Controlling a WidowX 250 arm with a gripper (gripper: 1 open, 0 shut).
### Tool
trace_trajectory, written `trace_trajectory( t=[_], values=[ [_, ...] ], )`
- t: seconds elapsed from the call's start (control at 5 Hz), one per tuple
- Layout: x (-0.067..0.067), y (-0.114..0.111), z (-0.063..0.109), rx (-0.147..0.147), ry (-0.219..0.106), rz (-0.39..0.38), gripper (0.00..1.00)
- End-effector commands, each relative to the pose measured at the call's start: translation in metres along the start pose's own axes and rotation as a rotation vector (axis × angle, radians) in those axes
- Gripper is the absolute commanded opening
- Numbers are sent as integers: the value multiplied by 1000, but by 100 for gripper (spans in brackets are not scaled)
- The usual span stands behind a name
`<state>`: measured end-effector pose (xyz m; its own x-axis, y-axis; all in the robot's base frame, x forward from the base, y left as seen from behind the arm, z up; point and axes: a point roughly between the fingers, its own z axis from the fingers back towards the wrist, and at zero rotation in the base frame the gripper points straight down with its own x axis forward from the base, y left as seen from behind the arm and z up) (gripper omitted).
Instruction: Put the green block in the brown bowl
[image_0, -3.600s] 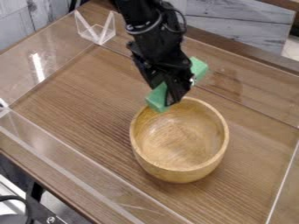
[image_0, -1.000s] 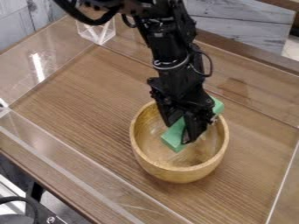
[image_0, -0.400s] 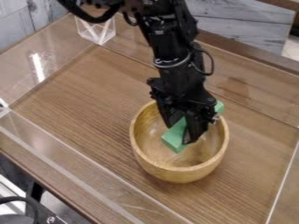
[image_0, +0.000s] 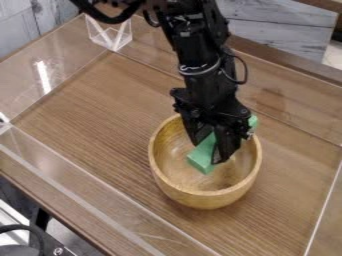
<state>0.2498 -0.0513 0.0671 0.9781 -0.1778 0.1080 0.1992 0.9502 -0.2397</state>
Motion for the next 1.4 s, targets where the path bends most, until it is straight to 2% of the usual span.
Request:
trace_trajectory(
  t=[0.0,0.4,1.2],
  values=[
    [14,-3,14,1,-56,-18,100],
    [18,3,25,-3,-67,-5,100],
    [27,33,65,-1,-113,30,100]
  ],
)
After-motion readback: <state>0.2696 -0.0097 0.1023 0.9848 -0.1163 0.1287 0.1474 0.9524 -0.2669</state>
